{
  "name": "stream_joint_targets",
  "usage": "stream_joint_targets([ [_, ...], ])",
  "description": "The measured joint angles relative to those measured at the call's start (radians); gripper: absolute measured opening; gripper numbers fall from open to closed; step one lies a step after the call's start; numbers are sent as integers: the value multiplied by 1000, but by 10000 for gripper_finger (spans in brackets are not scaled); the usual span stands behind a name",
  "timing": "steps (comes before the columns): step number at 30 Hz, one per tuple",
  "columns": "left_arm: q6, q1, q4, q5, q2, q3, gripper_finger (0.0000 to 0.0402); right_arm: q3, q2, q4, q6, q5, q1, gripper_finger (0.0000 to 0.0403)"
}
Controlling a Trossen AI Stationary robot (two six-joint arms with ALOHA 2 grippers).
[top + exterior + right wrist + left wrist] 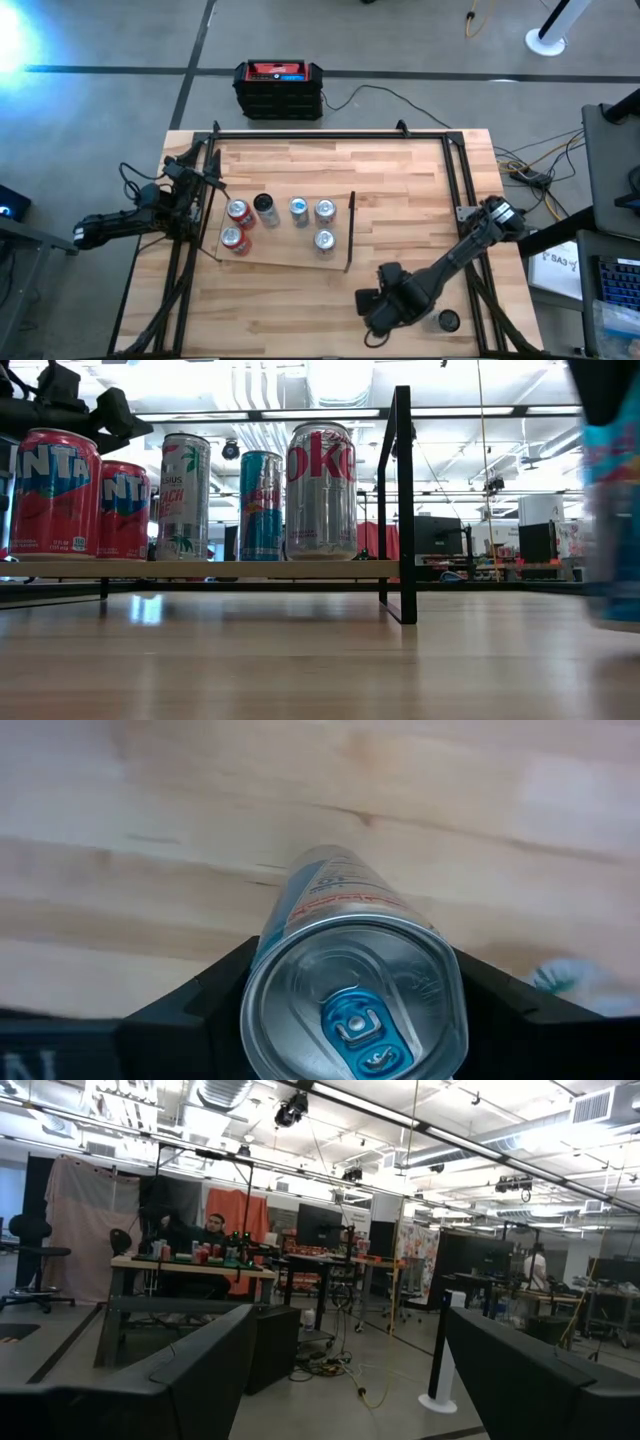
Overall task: Place canned beverage on shelf
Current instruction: Move the blue soda can to the bottom middle of the table
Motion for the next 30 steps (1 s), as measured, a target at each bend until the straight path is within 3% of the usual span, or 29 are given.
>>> stream_joint_targets([
  [19,0,0,0,0,0,0,311,2,33,249,-853,-2,-139,233],
  [30,0,0,0,0,0,0,311,15,36,273,-1191,5,-176,233],
])
